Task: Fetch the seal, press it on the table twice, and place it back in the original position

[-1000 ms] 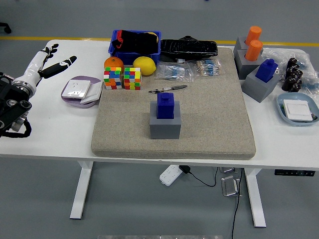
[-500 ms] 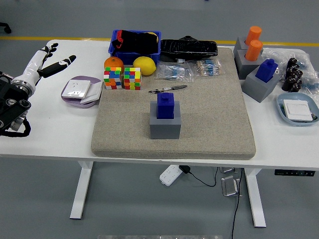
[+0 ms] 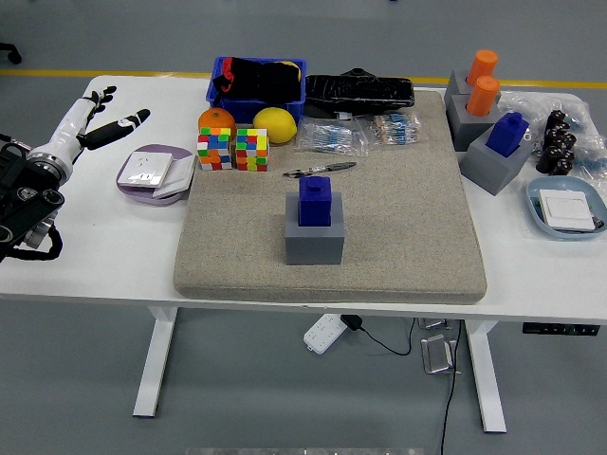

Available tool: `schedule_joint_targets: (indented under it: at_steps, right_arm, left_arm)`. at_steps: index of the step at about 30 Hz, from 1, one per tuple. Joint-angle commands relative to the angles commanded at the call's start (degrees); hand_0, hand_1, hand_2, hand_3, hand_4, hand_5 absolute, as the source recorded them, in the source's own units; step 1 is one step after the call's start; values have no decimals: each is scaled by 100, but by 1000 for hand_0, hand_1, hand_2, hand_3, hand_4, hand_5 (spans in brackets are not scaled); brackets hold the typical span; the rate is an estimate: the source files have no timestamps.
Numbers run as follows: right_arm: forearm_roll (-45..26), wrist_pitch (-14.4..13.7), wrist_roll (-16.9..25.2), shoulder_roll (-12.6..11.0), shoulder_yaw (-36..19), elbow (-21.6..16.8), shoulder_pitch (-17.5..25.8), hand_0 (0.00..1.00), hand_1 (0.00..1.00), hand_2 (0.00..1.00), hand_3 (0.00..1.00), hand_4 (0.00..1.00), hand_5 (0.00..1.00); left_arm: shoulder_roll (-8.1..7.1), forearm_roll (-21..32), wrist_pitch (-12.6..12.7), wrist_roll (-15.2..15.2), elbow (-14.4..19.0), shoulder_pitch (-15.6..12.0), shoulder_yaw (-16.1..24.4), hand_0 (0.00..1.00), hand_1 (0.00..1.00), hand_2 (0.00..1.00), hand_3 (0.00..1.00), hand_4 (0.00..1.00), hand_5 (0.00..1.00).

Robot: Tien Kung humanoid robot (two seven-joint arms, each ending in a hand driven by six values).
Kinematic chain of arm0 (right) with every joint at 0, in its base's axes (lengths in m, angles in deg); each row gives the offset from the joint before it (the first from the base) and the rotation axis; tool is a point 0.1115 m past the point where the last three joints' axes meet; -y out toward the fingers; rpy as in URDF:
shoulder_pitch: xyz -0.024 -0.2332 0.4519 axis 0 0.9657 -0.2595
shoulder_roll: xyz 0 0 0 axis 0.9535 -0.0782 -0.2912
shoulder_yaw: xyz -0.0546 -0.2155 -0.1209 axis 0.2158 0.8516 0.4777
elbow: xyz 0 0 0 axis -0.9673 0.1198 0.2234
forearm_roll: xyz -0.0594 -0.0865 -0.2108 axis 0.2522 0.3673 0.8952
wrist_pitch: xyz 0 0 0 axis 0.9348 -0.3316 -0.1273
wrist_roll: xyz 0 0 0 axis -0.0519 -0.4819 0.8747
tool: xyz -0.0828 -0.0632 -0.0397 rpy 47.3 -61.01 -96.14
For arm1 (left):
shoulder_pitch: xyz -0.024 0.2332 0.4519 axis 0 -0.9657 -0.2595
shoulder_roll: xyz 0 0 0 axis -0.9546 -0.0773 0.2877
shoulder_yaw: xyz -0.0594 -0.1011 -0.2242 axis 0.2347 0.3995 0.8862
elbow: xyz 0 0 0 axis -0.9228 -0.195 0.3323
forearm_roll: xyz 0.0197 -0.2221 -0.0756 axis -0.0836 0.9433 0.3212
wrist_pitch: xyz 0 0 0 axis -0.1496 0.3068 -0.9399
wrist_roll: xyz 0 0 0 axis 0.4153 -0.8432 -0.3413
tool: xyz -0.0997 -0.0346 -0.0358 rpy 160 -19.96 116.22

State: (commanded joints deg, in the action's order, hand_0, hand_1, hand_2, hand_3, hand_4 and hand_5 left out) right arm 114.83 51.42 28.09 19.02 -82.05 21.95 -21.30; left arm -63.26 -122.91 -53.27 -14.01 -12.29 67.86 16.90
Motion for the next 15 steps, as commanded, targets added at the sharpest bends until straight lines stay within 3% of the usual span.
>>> schedule_joint_targets:
  at_steps: [15]
  right_arm:
    - [97,-75,18,-69,-38,9,-39,805,706,688,649,780,542]
  left_arm:
    - [-54,-26,18,26,32,47,107,998,998,987,981,856,640]
